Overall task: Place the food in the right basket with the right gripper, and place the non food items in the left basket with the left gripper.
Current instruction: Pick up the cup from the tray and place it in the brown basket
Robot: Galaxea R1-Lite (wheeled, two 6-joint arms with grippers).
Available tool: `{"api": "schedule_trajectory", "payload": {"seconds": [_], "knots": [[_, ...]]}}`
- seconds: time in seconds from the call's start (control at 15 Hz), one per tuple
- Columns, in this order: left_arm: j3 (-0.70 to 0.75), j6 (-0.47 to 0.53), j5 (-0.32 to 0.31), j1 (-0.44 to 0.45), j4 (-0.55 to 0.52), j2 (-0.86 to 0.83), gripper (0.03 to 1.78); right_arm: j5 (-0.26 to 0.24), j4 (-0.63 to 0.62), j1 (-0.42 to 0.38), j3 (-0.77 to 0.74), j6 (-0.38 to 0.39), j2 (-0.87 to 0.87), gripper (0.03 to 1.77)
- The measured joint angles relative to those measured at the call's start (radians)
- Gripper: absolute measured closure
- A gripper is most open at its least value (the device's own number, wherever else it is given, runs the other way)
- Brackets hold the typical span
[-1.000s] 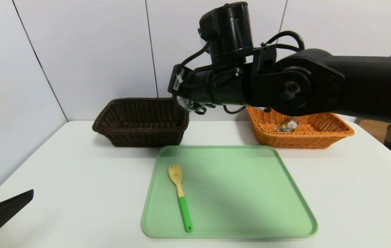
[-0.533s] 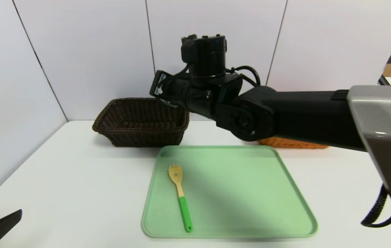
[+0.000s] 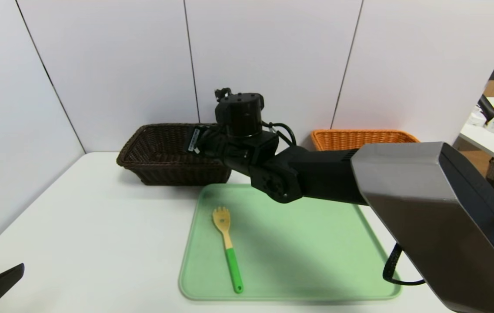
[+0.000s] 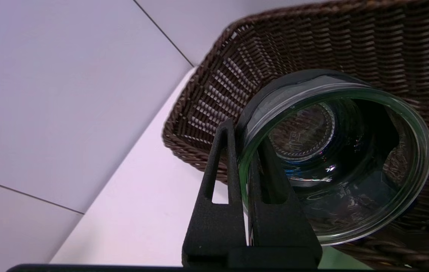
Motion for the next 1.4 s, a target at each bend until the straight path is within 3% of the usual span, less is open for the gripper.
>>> {"api": "schedule_trajectory", "payload": {"seconds": [0.47, 0.93, 1.4], "knots": [[0.011, 0.001, 0.0, 0.011, 0.001, -0.001, 0.12, 0.042, -0.049, -0.043, -0.001, 0.0, 0.04, 1.7], [0.031, 0.002, -0.001, 0.013, 0.001, -0.01, 0.12, 0.051, -0.056, -0.056, 0.0, -0.021, 0.056, 1.7], [0.032, 0.002, -0.003, 0.012, 0.0, -0.01, 0.12, 0.053, -0.056, -0.06, 0.0, -0.044, 0.056, 0.79]]}}
